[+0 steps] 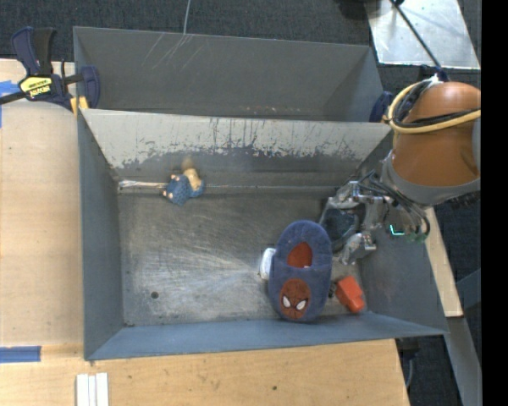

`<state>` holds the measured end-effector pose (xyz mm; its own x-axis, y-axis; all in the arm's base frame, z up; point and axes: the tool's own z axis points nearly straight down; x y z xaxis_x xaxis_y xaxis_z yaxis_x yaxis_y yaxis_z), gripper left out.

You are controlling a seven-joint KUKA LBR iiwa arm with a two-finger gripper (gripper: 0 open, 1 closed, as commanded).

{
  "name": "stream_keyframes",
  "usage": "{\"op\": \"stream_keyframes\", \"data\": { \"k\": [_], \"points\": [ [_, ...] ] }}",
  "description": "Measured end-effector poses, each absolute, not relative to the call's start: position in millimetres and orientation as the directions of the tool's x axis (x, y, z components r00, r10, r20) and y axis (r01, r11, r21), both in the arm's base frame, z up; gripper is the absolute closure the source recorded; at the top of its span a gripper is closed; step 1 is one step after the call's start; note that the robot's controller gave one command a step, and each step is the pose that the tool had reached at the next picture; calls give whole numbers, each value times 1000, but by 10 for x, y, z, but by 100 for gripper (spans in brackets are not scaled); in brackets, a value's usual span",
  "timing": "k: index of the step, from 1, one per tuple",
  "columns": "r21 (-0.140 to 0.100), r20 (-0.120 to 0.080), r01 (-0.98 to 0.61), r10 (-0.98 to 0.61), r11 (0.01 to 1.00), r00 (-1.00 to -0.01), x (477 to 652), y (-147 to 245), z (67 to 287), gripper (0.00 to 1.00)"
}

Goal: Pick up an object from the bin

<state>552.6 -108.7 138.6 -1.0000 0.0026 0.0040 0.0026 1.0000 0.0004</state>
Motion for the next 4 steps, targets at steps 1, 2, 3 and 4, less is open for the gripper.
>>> {"op": "stream_keyframes", "data": {
  "k": [1, 2, 3, 4],
  "points": [
    [-3, -32, 6, 6, 1000, -999, 5438, -1089, 1174, 0],
    [-4, -45, 14, 14, 1000, -999, 5418, -1082, 1126, 0],
    [-1, -16, 78, 78, 997, -997, 5309, -1035, 966, 0],
    [0, -16, 76, 76, 997, -997, 5307, -1020, 960, 100]
  ]
}}
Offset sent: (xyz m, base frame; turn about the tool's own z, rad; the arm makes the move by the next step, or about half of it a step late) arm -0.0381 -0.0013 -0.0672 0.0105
